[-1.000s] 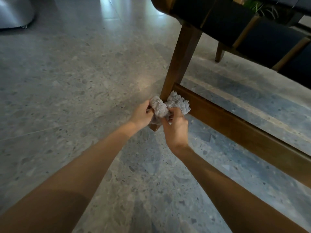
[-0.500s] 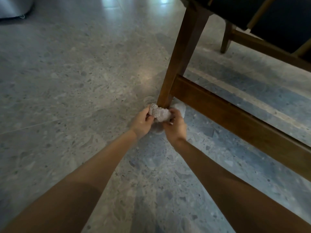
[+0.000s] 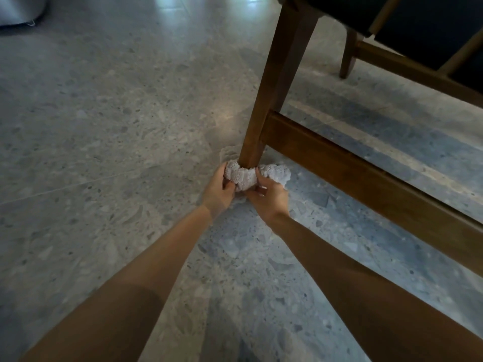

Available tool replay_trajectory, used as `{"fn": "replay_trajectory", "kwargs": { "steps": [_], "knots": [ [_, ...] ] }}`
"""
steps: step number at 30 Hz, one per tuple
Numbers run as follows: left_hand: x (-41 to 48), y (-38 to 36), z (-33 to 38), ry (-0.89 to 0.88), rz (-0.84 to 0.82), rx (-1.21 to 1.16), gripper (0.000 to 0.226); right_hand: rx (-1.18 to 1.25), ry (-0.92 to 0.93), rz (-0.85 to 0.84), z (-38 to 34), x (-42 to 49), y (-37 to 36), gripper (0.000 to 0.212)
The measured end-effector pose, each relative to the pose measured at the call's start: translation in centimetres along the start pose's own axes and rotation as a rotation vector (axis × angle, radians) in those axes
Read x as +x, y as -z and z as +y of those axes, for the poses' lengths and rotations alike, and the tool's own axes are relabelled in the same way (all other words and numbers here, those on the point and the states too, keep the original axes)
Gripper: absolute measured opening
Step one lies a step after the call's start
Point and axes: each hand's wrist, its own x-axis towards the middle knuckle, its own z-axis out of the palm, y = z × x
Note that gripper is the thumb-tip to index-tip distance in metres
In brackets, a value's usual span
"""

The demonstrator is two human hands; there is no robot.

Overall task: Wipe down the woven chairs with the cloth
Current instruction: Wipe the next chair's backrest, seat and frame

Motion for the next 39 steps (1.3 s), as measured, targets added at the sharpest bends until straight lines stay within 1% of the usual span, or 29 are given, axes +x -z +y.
{"fn": "replay_trajectory", "kwargs": {
  "steps": [2, 4, 5, 7, 10, 12, 14, 15, 17, 19, 20, 22, 24, 26, 30, 33, 39],
  "knots": [
    [-0.1, 0.2, 0.0, 0.032, 0.006, 0.024, 0.051, -0.025, 0.016, -0.006, 0.0, 0.1, 0.5, 0.035],
    [-0.1, 0.5, 0.0, 0.041, 0.027, 0.071, 0.05, -0.104, 0.056, 0.008, -0.3, 0.3, 0.7, 0.015],
    [-0.2, 0.7, 0.1, 0.048, 0.049, 0.101, 0.049, -0.167, 0.08, 0.003, -0.5, 0.3, 0.9, 0.009],
    [-0.5, 1.7, 0.4, 0.076, 0.083, 0.175, 0.044, -0.277, 0.141, -0.032, -1.0, 0.0, 1.1, 0.01],
    [-1.6, 3.4, 1.4, 0.096, 0.048, 0.299, 0.038, -0.294, 0.205, -0.099, -1.9, -1.1, 2.0, 0.017],
    [-2.7, 4.0, 2.7, 0.136, 0.035, 0.254, 0.034, -0.275, 0.16, -0.133, -3.0, -2.1, 2.9, 0.021],
    [-4.2, 4.3, 4.4, 0.179, 0.034, 0.216, 0.035, -0.286, 0.092, -0.179, -4.3, -3.2, 3.7, 0.021],
    [-5.0, 4.5, 5.4, 0.203, 0.033, 0.233, 0.035, -0.296, 0.067, -0.208, -5.2, -4.0, 4.0, 0.02],
    [-6.5, 5.2, 7.2, 0.26, 0.014, 0.364, 0.034, -0.27, 0.015, -0.261, -7.3, -5.6, 4.7, 0.019],
    [-8.3, 6.1, 9.6, 0.298, -0.014, 0.425, 0.025, -0.207, -0.071, -0.335, -9.9, -7.2, 5.8, 0.02],
    [-9.3, 6.7, 11.0, 0.311, -0.031, 0.43, 0.021, -0.176, -0.107, -0.369, -11.3, -8.0, 6.6, 0.021],
    [-11.1, 7.8, 14.2, 0.364, -0.07, 0.447, 0.022, -0.138, -0.143, -0.426, -14.5, -9.4, 8.5, 0.025],
    [-12.9, 9.1, 17.9, 0.432, -0.095, 0.453, 0.025, -0.172, -0.129, -0.476, -18.0, -10.7, 10.6, 0.029],
    [-14.7, 10.4, 21.8, 0.45, -0.098, 0.446, 0.027, -0.22, -0.112, -0.515, -21.8, -12.0, 12.8, 0.03],
    [-18.7, 13.1, 31.0, 0.433, -0.07, 0.355, 0.023, -0.242, -0.09, -0.517, -30.1, -14.5, 17.9, 0.029],
    [-21.1, 15.4, 38.8, 0.399, -0.071, 0.29, 0.027, -0.234, -0.094, -0.503, -37.0, -15.8, 22.0, 0.029],
    [-24.0, 19.2, 54.5, 0.274, -0.129, 0.304, 0.022, -0.206, -0.072, -0.448, -50.4, -18.2, 30.5, 0.023]
  ]
}}
